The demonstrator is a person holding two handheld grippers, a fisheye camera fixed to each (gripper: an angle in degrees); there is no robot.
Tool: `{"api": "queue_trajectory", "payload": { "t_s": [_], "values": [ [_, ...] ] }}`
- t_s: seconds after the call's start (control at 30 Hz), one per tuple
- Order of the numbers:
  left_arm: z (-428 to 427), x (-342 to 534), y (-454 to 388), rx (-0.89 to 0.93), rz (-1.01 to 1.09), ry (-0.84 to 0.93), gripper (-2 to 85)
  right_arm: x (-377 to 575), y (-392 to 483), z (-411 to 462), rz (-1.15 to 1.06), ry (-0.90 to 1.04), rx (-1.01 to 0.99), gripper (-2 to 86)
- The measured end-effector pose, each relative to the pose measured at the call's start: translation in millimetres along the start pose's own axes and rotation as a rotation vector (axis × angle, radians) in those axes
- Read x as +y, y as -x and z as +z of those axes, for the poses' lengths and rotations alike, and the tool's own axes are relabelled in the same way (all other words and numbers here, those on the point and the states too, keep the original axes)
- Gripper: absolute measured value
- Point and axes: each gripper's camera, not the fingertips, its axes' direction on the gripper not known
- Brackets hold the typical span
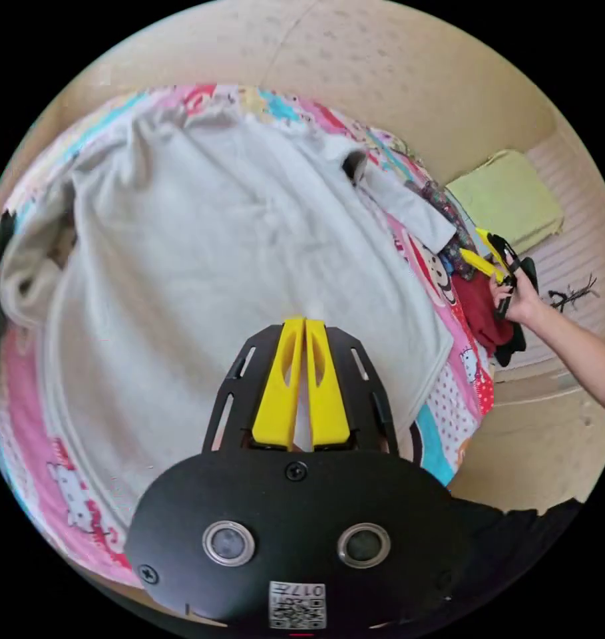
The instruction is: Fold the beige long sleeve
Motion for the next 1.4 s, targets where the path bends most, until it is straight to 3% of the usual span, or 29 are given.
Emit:
{"api": "queue_trajectory", "payload": {
  "t_s": [0.07,0.2,0.33,0.6,0.77,0.87,1.0,1.23,1.4],
  "values": [
    [-2,17,46,0.185,-0.105,-0.123,-0.5,-2,-9,14,0.001,0.020,0.037,15.7],
    [-15,22,95,0.457,-0.180,-0.150,-0.7,3,-20,38,0.040,-0.039,0.002,15.7],
    [-35,16,106,0.439,-0.186,-0.139,-0.6,7,-16,43,0.090,-0.131,0.091,16.3],
    [-69,12,130,0.492,-0.199,-0.143,-0.6,25,5,19,0.217,-0.268,0.064,17.6],
    [-89,10,141,0.520,-0.203,-0.149,-0.6,31,-4,7,0.173,-0.211,0.104,17.1],
    [-98,9,147,0.543,-0.207,-0.152,-0.6,26,-24,18,0.210,-0.164,0.017,16.7],
    [-109,8,149,0.542,-0.205,-0.153,-0.6,25,-21,33,0.256,-0.245,-0.032,14.0],
    [-128,5,151,0.551,-0.213,-0.150,-0.6,10,15,28,0.224,-0.232,-0.057,7.4],
    [-137,4,150,0.562,-0.214,-0.154,-0.6,-61,90,-24,0.005,-0.180,-0.086,6.7]
  ]
}}
